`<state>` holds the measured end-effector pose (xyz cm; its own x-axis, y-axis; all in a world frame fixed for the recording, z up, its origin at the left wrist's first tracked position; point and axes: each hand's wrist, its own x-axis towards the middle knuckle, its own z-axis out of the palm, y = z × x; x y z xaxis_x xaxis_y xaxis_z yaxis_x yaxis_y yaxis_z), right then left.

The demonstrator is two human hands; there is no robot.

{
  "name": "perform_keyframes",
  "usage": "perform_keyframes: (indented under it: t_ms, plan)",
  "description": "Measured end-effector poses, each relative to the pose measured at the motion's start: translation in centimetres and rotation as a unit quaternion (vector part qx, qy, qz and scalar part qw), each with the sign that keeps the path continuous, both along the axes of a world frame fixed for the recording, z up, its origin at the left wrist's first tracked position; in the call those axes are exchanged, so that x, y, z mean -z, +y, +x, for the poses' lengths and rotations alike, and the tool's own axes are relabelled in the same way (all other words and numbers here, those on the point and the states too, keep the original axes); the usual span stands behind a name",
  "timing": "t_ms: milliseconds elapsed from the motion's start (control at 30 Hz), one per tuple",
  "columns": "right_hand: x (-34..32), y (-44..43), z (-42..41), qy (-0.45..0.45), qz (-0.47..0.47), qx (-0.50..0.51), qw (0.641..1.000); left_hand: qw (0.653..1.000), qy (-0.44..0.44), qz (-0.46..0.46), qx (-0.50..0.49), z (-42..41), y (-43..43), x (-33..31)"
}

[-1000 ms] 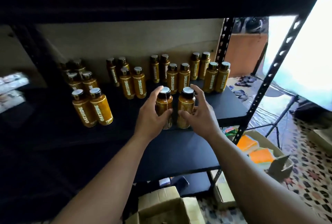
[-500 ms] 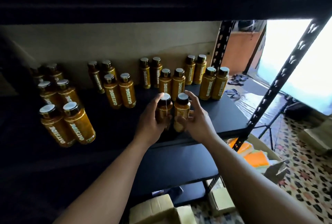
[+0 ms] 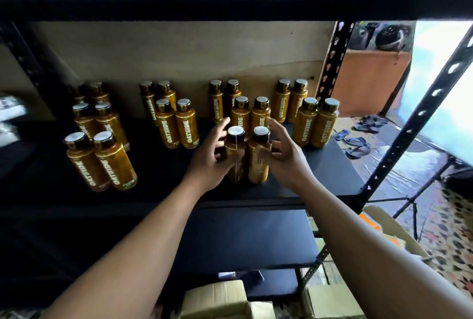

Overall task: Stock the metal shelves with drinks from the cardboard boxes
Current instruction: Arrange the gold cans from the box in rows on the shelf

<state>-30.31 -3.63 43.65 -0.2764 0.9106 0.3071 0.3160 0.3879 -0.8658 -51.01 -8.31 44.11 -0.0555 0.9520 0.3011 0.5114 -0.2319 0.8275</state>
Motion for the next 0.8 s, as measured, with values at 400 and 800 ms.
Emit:
perform_keyframes:
  t_ms: [400, 800]
  plan:
    - [-2.7, 2.1, -0.5, -0.080, 0.064, 0.042, 0.994, 0.998, 0.056, 0.026, 0.003, -0.9, 2.3, -2.8]
    - [-2.5, 1.8, -0.5, -0.086, 0.036, 0.063, 0.994, 0.997, 0.062, 0.032, 0.017, -1.2, 3.3, -3.1]
